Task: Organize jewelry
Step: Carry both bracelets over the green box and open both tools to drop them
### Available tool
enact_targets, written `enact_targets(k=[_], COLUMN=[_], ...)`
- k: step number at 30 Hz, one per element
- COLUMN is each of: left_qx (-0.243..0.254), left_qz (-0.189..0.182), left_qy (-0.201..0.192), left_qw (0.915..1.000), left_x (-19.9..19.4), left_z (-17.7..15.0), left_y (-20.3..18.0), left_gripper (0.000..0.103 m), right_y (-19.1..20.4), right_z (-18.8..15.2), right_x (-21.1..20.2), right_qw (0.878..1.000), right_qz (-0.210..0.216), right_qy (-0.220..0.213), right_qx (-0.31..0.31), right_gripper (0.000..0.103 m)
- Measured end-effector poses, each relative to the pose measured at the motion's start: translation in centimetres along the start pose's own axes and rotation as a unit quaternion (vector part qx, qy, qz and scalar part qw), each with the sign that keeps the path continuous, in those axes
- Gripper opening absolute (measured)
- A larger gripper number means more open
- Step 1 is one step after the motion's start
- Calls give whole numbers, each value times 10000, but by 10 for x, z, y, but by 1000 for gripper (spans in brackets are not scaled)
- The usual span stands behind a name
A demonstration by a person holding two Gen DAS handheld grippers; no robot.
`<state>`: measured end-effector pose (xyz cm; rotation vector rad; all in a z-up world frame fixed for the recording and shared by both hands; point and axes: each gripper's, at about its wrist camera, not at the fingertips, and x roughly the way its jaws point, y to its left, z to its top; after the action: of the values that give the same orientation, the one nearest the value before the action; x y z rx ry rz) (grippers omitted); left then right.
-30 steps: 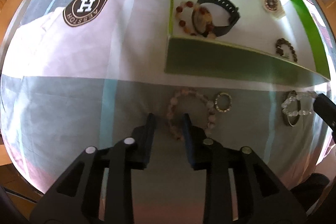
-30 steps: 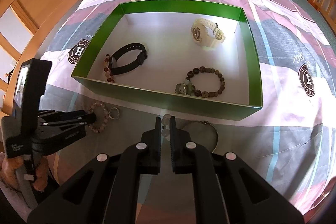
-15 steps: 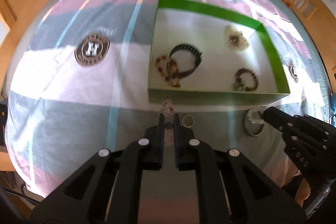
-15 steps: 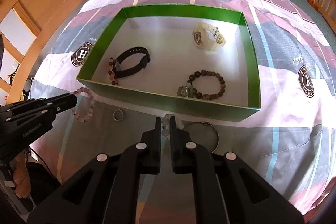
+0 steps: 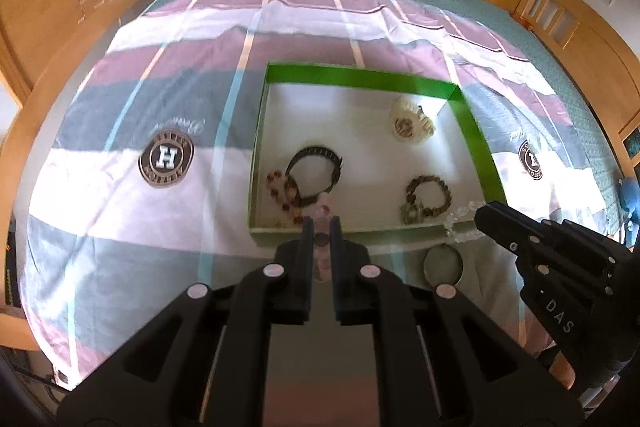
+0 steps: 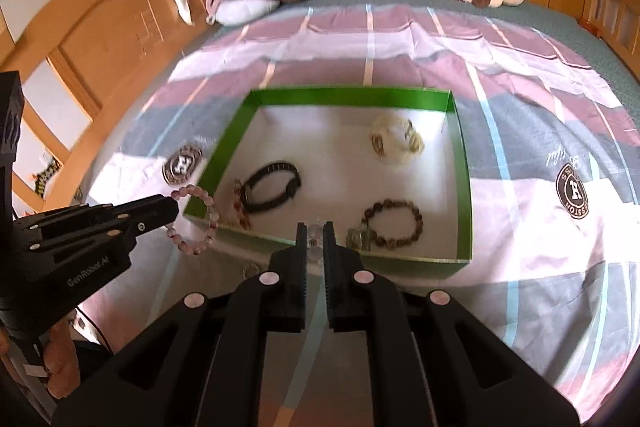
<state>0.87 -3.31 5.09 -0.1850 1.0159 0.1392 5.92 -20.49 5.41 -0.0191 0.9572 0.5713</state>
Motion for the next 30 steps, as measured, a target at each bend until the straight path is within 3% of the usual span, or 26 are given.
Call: enact_targets(k=[2,13,30], left_qx=[67,114,7], left_qz=[26,103,195], left_qy=[-61,-175,194], left_qw=[10000,9997,9996], left_x=[-3,2,66], left_z=[7,40,44], left_y=[-5,-13,0], left_gripper=[7,7,7], right_y=[-3,-18,-26], right_z=[3,19,12], right_x=[-1,16,65], right_qw=[9998,9988,9979], right_qz=[-89,-289,-607], right_qy=[-187,-358,221], right_qx=[2,170,75], right_gripper=[7,7,7])
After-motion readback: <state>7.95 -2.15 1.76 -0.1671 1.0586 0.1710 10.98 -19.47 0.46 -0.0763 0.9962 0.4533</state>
